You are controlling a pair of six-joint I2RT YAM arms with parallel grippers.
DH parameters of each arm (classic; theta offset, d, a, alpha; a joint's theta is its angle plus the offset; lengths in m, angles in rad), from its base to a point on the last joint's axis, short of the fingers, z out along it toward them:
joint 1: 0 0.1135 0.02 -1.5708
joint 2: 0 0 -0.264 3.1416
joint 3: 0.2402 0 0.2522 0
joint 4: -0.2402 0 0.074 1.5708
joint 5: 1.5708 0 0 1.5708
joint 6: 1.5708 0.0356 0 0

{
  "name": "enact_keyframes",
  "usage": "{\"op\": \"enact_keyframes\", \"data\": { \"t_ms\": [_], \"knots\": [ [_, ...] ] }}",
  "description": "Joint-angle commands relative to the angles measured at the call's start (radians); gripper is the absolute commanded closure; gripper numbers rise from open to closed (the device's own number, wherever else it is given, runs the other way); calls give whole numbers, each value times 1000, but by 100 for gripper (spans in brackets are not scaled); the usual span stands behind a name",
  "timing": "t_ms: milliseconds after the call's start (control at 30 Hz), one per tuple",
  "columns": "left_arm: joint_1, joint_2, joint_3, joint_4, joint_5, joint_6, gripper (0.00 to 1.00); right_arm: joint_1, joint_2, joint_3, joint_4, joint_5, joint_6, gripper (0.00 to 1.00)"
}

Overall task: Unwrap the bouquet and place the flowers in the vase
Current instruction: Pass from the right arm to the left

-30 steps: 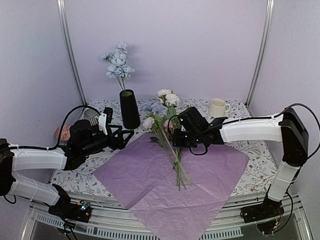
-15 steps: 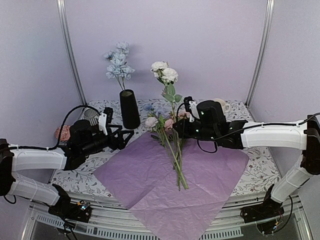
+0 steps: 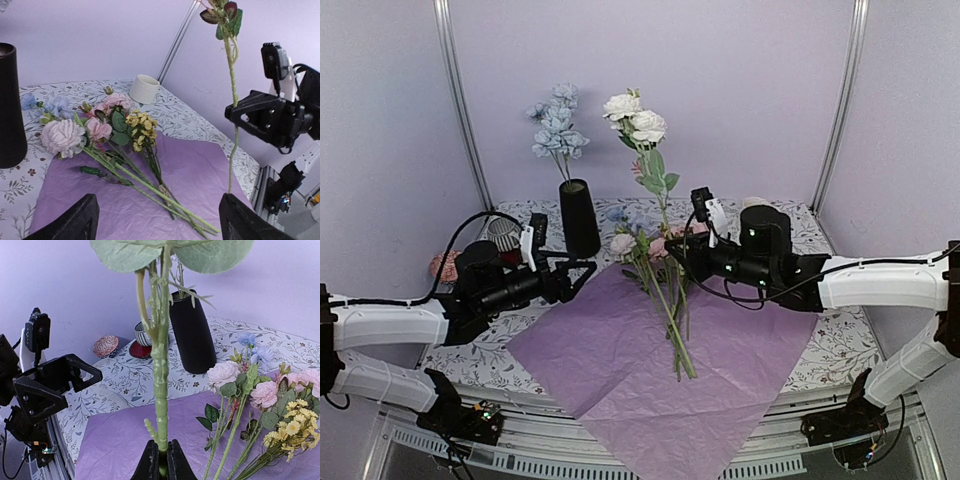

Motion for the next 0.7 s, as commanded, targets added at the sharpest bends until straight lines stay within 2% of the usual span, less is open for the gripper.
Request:
{"op": "enact_keyframes", "data": {
  "t_ms": [0,367,567,667],
  "knots": [
    [-71,11,60,53,8,-72,15,-9,-33,-109,214,-105,-63,94],
    [-220,227,267,51,-77,-81,18,-8,4,-188,294,-138,-61,94],
    [-244,329,337,84,-116,-96,19,-8,9,-214,331,-171,-66,94],
    [-248,374,374,94,-97,-97,22,-7,27,-211,335,-207,-65,94]
  ]
}}
